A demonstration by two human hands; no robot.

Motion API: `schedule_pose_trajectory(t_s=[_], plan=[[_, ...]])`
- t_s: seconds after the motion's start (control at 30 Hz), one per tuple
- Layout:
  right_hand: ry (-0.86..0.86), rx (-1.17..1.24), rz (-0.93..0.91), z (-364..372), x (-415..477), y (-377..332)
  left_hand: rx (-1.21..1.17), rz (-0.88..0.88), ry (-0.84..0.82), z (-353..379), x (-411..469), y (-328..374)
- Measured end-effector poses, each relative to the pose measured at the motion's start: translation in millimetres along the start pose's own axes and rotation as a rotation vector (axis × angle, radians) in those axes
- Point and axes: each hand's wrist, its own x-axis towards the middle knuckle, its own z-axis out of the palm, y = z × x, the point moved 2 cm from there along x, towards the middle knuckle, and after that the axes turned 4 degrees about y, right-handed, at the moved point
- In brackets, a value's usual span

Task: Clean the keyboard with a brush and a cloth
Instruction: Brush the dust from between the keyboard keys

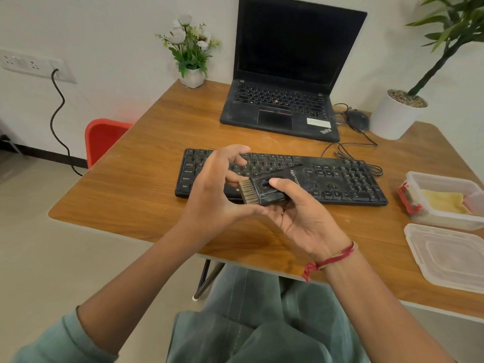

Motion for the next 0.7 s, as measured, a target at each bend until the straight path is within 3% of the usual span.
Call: schedule_pose_trajectory(t_s=[0.3, 0.7], plan=[[0.027, 0.128, 0.061, 1.6, 0.8, 1.2, -0.036, -0.052, 0.028, 8.0, -2.2, -2.8], [0.086, 0.122, 0.026, -7.6, 1.0, -1.7, -0.025, -0.130, -0.113, 2.4, -8.7, -15.3]])
